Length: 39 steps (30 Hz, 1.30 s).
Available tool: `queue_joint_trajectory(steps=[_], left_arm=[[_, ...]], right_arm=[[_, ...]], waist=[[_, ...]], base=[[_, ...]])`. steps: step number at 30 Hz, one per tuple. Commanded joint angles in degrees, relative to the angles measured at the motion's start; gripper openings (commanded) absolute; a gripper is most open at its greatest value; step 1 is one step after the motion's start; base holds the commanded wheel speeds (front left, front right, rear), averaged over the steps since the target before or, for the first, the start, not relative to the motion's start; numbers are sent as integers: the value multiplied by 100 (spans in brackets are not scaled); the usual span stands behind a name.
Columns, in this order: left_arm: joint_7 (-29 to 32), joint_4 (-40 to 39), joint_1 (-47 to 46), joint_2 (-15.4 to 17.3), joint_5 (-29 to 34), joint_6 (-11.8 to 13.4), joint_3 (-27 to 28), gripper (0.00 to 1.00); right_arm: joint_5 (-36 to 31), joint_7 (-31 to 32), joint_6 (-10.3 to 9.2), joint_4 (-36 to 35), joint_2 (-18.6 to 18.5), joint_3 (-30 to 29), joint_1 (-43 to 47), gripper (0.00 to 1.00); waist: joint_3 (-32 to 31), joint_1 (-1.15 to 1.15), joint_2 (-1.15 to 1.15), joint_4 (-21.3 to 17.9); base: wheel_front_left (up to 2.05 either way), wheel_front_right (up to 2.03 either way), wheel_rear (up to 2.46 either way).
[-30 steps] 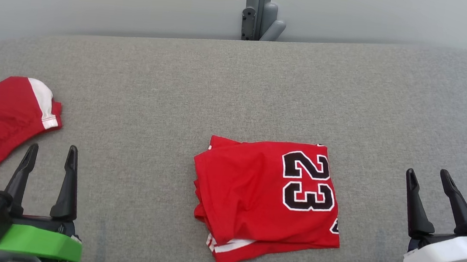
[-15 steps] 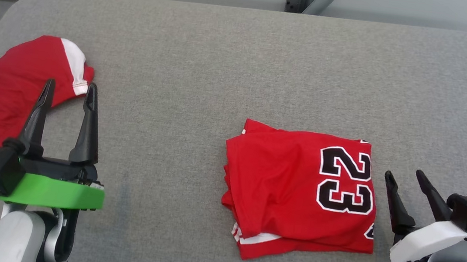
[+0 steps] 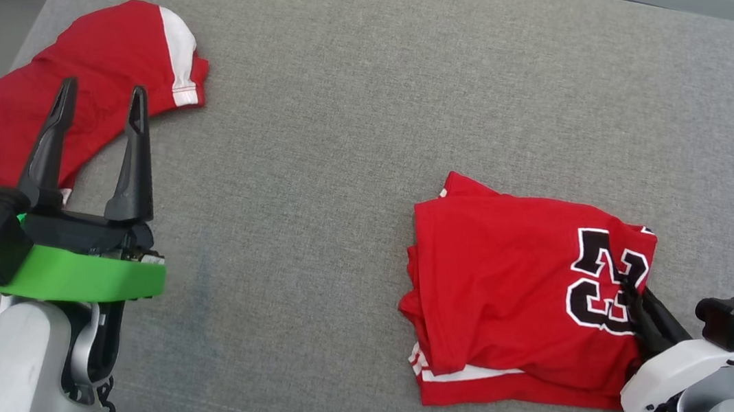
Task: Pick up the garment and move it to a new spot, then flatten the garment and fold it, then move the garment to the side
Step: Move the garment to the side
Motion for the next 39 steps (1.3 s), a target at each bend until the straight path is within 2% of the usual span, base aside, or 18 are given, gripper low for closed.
queue_joint_trajectory(steps=[1,6,11,18,25,33,37,39], left_arm=[[-20,0,-74,-48,101,-49,66,100],[-20,0,-7,-132,189,-127,201,100],[-20,-55,47,-245,324,-201,306,100],[-21,-133,-2,-365,457,-249,332,100],[32,-157,-203,-254,591,-201,312,100],[333,-352,-490,26,752,-129,385,100],[463,-522,-629,140,787,-109,411,100],[550,-666,-651,196,821,-74,418,100]], right_arm=[[29,-40,-22,145,-66,10,-40,0],[5,-187,-23,164,-144,86,-183,0],[-148,-347,-21,-4,-209,180,-390,0],[-468,-447,-16,-269,-434,378,-853,0],[-561,-507,-16,-230,-687,443,-1322,0],[-546,-575,-16,-104,-1022,724,-2204,0],[-484,-596,-16,124,-1378,727,-2587,0],[-413,-598,-16,317,-1687,581,-2780,0]], waist=[[67,0,0,59],[77,0,0,-4],[140,0,0,-256],[450,0,0,-1092],[868,0,0,-1844],[1462,0,0,-2382],[1757,0,0,-2489],[1929,0,0,-2545]], base=[[0,0,0],[0,0,0],[0,0,0],[0,0,0],[0,0,0],[0,0,0],[0,0,0],[0,0,0]])
